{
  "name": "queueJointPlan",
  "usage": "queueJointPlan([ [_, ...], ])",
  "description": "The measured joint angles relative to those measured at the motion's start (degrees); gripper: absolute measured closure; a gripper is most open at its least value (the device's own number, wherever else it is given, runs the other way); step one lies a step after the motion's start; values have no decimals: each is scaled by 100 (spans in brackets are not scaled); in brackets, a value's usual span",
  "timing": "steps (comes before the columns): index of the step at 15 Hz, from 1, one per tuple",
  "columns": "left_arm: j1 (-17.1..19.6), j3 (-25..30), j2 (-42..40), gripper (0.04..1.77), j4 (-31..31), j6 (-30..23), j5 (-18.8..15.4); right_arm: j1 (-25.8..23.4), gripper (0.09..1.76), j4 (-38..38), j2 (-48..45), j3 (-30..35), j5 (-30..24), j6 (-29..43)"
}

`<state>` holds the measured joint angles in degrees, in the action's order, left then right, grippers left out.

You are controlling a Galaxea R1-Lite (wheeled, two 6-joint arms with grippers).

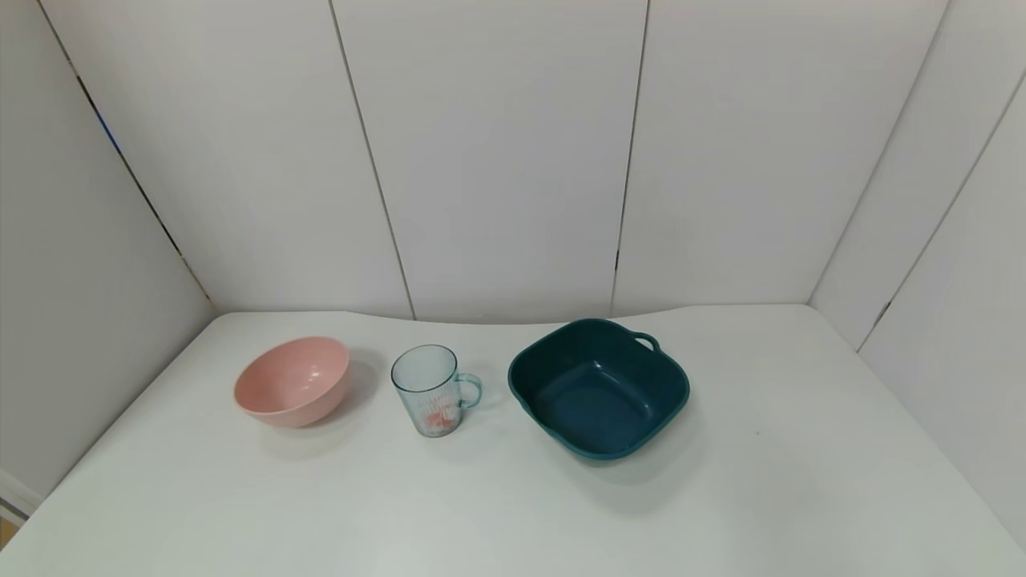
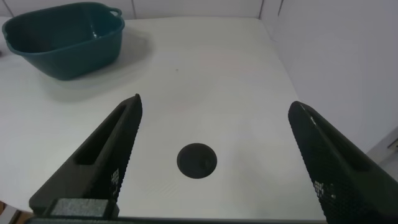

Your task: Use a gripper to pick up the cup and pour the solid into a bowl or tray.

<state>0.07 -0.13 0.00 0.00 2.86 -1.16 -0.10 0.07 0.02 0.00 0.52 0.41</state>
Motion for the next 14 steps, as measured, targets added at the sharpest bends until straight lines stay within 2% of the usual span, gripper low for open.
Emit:
queueJointPlan([
  [9,0,-664,63,9,449,35,-208,2,14,2,0,0,-1,-1],
  [14,-29,-1292,727,9,460,24,-204,2,14,0,0,0,0,0],
])
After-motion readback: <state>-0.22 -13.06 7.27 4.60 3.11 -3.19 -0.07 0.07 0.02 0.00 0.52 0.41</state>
